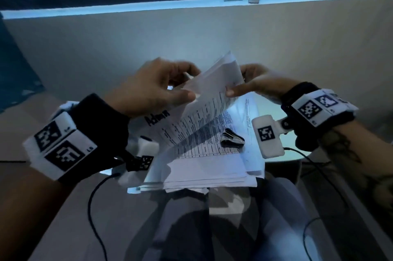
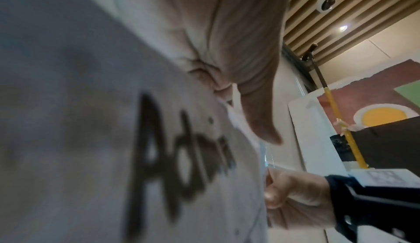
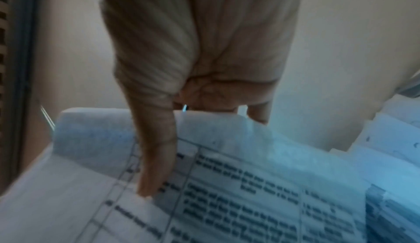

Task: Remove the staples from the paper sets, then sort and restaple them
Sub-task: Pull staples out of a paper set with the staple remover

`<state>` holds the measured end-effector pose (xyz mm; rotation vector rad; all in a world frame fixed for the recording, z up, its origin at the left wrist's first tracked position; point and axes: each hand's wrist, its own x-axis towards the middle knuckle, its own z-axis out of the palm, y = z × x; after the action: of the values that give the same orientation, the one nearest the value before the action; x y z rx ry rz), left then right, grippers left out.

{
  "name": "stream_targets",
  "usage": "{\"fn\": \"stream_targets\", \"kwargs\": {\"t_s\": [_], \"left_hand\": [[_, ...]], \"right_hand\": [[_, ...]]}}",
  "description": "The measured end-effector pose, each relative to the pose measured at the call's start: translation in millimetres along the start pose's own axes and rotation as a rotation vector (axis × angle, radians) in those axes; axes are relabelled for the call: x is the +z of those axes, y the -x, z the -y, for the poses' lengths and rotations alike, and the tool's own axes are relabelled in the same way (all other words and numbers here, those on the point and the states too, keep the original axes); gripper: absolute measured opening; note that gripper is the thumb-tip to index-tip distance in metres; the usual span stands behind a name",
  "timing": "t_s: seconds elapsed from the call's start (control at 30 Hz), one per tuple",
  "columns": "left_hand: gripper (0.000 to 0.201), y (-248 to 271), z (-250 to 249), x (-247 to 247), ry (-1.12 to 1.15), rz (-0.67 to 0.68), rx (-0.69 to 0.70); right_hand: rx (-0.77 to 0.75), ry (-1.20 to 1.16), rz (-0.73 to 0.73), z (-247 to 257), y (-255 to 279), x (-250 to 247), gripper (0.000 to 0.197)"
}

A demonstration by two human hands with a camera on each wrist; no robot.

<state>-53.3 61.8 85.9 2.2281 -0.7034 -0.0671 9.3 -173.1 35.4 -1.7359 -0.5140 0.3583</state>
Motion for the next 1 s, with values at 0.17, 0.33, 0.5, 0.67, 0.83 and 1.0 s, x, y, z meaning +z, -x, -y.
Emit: {"fn": "stream_targets", "kwargs": {"t_s": [0.17, 0.33, 0.5, 0.67, 0.83, 1.0], "left_hand": [[0.042, 5.6, 1.8, -20.3, -0.413, -0.116, 0.004], [0.030, 11.7, 13.0, -33.1, -0.507, -0.152, 0.009], [0.029, 8.0, 4.5, -44.4, -0.472, -0.077, 0.042], [0.042, 3.2, 2.2, -52.0, -0.457, -0.117, 0.011], [0.028, 10.1, 9.4, -45.0, -0.183, -0.147, -0.115], [0.047, 13.1, 35.4, -20.1, -0.059, -0.268, -0.184]], "right_hand": [[-0.163, -0.120, -0.065, 5.1, -1.5, 6.2, 0.028], [-0.176, -0.136, -0.088, 11.2, -1.9, 3.6, 0.057], [-0.012, -0.039, -0.027, 2.7, 3.0, -4.0, 0.084], [-0.062, -0.040, -0.152, -8.5, 3.3, -11.3, 0.079], [-0.015, -0.040, -0.212, -2.9, 11.4, -10.1, 0.076], [-0.158, 0.603, -1.003, -12.2, 28.5, 24.9, 0.040]]}}
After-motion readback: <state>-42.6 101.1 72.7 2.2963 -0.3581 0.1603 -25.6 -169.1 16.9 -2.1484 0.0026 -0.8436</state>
